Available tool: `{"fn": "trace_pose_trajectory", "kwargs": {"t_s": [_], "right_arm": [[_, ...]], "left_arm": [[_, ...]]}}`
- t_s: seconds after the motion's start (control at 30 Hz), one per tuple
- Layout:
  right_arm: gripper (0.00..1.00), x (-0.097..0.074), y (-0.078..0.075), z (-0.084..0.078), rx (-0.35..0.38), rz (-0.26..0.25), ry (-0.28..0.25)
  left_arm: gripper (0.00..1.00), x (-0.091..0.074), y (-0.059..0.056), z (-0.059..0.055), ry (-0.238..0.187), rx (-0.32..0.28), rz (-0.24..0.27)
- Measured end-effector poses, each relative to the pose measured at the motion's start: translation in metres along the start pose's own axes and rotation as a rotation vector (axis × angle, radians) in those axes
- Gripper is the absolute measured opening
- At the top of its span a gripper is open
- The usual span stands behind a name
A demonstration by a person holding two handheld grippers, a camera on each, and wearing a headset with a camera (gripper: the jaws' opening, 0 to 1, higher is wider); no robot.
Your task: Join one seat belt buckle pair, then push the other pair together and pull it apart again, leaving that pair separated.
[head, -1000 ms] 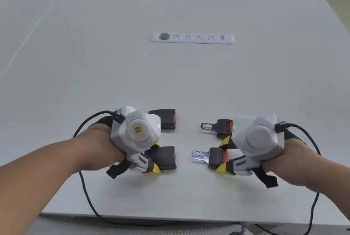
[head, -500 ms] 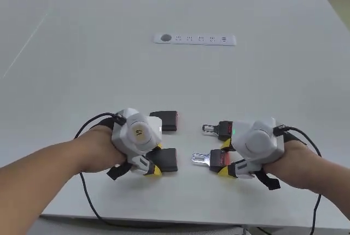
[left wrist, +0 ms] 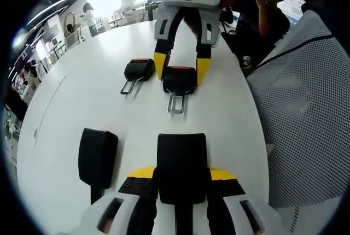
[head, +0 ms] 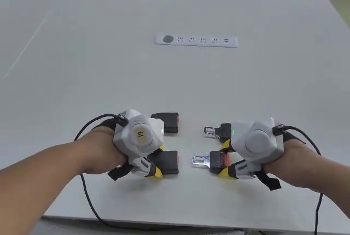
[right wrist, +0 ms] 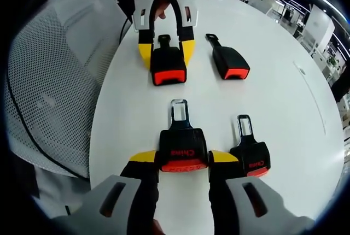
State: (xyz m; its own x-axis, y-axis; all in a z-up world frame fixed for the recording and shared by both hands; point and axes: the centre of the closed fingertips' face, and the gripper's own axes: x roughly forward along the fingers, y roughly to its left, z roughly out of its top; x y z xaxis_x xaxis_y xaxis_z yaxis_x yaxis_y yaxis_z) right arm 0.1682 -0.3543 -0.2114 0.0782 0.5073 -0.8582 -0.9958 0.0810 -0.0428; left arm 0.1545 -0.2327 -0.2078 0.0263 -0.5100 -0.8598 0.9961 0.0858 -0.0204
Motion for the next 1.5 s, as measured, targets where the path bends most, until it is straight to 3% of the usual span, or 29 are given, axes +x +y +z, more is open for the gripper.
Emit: {"fn": "trace_pose_trajectory", "kwargs": {"t_s": [0.37, 0.43, 0.73, 1.5], "right_arm": [[0.33, 0.001, 0.005, 0.002, -0.016, 0.019, 0.010], [0.33, 0.001, 0.008, 0.004, 0.015, 0.030, 0.000], [0.33, 0.006, 0.014, 0.015, -0.002, 0.043, -0.013], [0.33, 0.018, 0.016, 0.038, -0.020, 0.034, -0.057]], "left_arm": [[0.35, 0.000, -0.001, 0.000, 0.002, 0.011, -0.006], [0.35, 0.000, -0.001, 0.000, 0.000, 0.018, -0.008], [0.35, 0.000, -0.003, 0.002, 0.001, 0.021, -0.011], [0.35, 0.000, -0.002, 0.004, 0.018, 0.046, -0.021]]}}
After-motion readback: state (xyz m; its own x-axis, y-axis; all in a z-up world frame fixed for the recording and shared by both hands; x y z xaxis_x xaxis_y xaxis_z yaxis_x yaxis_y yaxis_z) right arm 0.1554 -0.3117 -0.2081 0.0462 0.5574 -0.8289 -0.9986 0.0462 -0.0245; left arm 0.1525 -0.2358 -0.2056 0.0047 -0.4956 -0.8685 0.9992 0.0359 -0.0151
